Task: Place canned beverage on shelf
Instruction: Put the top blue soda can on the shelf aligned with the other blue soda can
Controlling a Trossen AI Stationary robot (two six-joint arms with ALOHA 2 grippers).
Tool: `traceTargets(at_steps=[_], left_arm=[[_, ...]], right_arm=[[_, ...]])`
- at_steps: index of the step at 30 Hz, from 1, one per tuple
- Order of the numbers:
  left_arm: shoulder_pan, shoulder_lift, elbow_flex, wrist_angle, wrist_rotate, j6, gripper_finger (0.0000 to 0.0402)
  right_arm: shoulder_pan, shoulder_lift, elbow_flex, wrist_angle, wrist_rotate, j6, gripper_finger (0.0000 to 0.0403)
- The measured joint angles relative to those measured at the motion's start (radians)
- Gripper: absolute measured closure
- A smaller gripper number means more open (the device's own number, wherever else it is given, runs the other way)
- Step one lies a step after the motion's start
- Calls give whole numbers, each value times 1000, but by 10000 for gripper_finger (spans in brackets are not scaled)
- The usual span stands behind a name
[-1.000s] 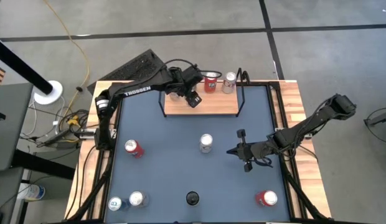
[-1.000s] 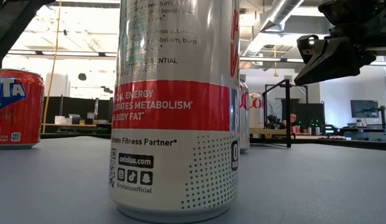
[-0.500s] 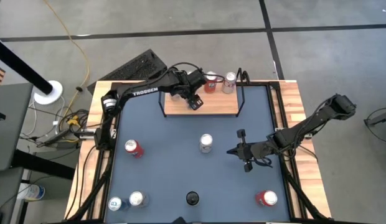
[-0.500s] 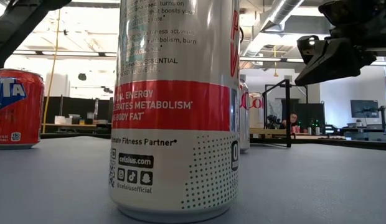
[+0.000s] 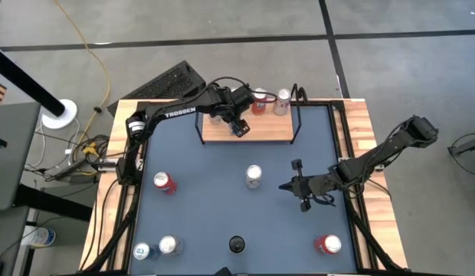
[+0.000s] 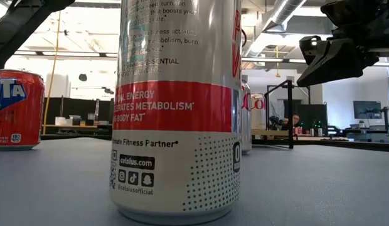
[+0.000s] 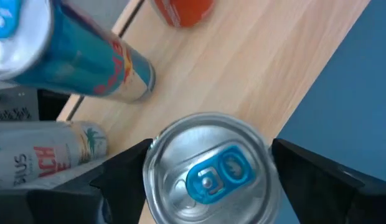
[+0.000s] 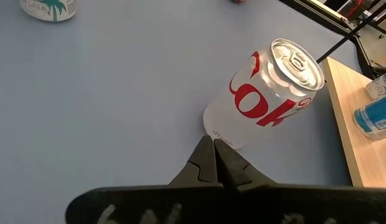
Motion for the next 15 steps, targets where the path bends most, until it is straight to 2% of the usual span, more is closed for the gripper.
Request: traceTargets(at_steps=[7,15], left_arm=[[1,-1,26,18,-17,14,80],[-9,-2,136,15,-61,19,80]], right_arm=[[0,0,0,0,0,0,403],[0,0,0,0,0,0,403]])
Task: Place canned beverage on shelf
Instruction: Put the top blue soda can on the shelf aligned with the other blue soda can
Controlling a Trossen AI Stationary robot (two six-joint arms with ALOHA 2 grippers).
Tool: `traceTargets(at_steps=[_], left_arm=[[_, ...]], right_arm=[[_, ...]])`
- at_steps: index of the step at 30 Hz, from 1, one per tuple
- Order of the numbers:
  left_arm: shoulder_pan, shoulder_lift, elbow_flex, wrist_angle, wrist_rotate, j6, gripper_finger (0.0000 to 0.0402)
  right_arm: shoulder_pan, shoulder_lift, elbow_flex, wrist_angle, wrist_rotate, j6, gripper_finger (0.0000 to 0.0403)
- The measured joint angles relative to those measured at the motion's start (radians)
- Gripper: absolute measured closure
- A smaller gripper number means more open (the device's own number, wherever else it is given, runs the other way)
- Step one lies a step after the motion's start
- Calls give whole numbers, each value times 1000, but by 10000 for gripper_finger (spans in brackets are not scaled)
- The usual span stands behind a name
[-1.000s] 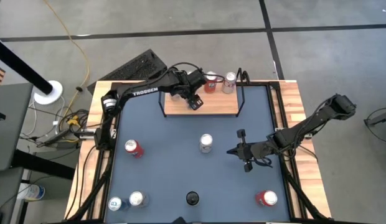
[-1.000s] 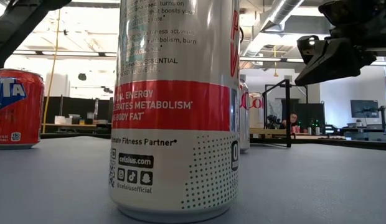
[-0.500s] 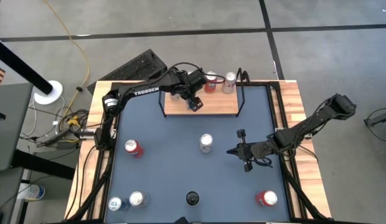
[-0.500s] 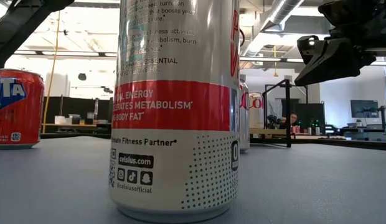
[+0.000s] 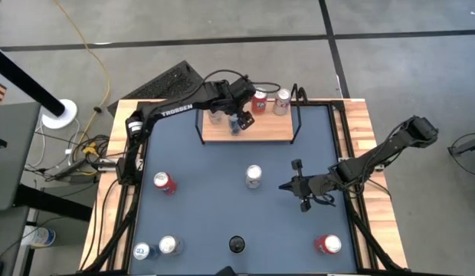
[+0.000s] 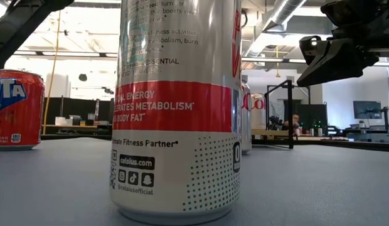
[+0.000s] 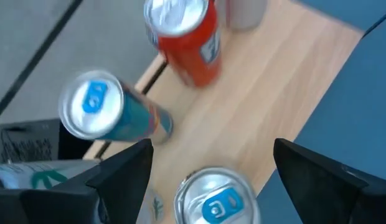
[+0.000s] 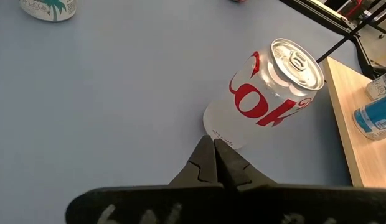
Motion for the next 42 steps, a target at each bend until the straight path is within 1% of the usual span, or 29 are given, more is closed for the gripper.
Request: traceTargets(at_steps=[2,4,10,14,17,21,27,32,34,36,38,39,42], left_arm=[[-5,0,33,-4,-5,7,79],[-15,0,68,-4,-35,18,79],[-47,-2,173,-48,-183,59,79],[-69,-2,238,-135,-265,67,79],[-82,-4,269,-218,-351,64,79],[-95,-26,273,-331,-461,34,79],[-113,-76,275,-458,-591,-54,79],[-150,-107,274,-570,-690,-113,79],[-162,-132,250,-616,-744,-166,79],[-175,-184,175,-610,-779,-193,79],[-190,-252,74,-605,-791,-216,79],[-197,-295,15,-600,-805,-236,79],[-207,-436,-198,-583,-838,-301,79]], right_arm=[[0,0,0,0,0,0,403],[0,0,0,0,0,0,403],[0,0,0,9,0,-1,403],[-6,0,0,74,0,-32,403],[-15,1,1,142,0,-55,403],[-38,51,1,267,0,-93,403],[-102,193,4,467,-50,-206,403],[-169,227,81,482,-56,-282,403],[-220,227,120,461,-98,-296,403],[-286,227,165,403,-205,-291,403],[-350,227,208,315,-313,-279,403],[-379,227,223,281,-348,-271,403],[-452,239,244,251,-411,-263,403]])
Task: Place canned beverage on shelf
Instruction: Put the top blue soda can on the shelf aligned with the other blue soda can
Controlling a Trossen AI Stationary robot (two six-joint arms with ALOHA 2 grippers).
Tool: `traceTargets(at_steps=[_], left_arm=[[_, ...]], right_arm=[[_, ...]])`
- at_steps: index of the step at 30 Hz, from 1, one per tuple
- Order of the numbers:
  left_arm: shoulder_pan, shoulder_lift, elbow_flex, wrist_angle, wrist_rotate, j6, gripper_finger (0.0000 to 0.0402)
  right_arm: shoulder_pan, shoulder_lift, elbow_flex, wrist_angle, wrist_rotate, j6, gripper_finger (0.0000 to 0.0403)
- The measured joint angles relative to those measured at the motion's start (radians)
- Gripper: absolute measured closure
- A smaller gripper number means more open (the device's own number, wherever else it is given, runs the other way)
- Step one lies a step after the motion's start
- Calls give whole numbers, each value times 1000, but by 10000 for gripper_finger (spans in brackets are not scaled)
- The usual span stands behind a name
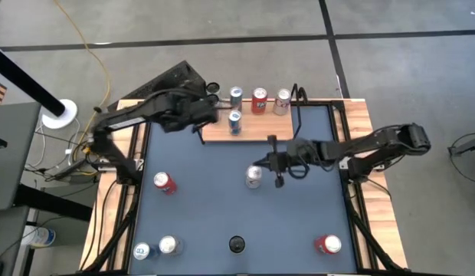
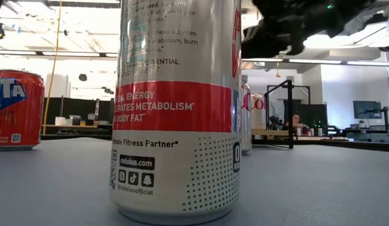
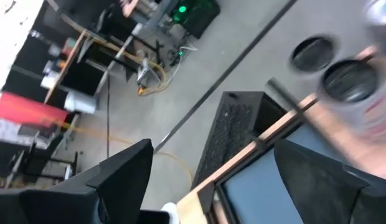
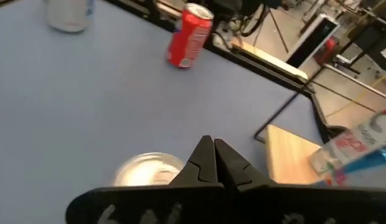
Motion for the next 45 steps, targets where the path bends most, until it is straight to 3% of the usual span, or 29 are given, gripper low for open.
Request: traceTargets(at_steps=[4,6,13,20,23,26,35,45], left_arm=[[-1,-234,-344,172,4,-16,79],[1,-361,-514,344,67,59,79],[32,-732,-1013,1079,561,473,79],[53,-918,-1338,1605,951,634,79],[54,-951,-1413,1708,1055,670,79],[54,-969,-1459,1736,1093,676,79],[54,-987,-1525,1725,1026,698,79],[54,-986,-1526,1720,1030,717,79]], right_arm=[[-79,34,20,34,-85,8,403],[-108,60,32,25,-128,20,403],[-144,166,120,-23,-146,37,403],[-134,189,140,-47,-147,56,403],[-135,188,139,-45,-149,75,403],[-144,188,139,-30,-166,116,403],[-148,277,144,174,-167,178,403],[-257,364,223,175,-157,175,403]])
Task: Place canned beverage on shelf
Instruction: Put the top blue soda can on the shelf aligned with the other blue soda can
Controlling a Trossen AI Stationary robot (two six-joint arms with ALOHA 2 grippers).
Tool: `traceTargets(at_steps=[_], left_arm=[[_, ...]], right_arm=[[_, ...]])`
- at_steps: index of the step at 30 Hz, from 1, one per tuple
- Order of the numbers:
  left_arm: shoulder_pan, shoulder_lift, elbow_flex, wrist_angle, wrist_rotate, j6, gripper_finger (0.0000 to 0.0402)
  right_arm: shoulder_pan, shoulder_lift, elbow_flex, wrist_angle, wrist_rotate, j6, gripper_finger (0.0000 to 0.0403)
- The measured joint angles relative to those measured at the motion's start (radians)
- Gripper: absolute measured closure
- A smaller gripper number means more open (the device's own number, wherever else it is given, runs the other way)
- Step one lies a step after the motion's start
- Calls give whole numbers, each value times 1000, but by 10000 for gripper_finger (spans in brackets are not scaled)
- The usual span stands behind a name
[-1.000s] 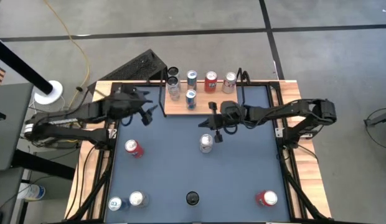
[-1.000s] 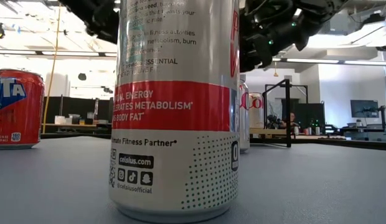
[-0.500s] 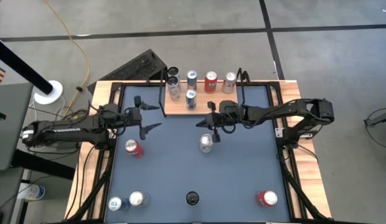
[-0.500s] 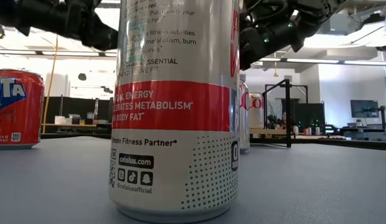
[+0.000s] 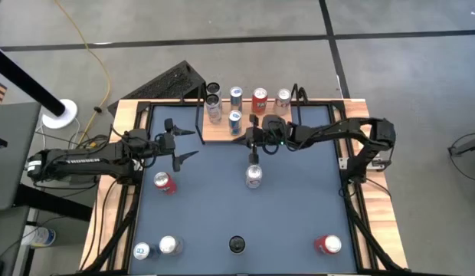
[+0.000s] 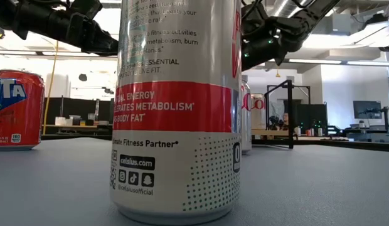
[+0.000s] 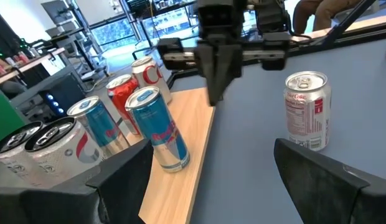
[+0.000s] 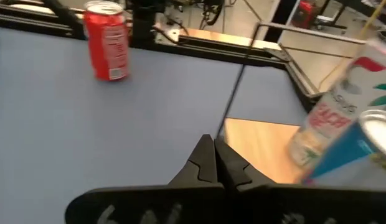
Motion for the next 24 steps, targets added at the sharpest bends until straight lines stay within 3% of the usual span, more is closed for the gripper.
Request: traceTargets(at_steps=[24], left_arm=[[0,1,0,-11,3,-10,79]], right_arm=[[-44,80,1,100,123,-94,403]])
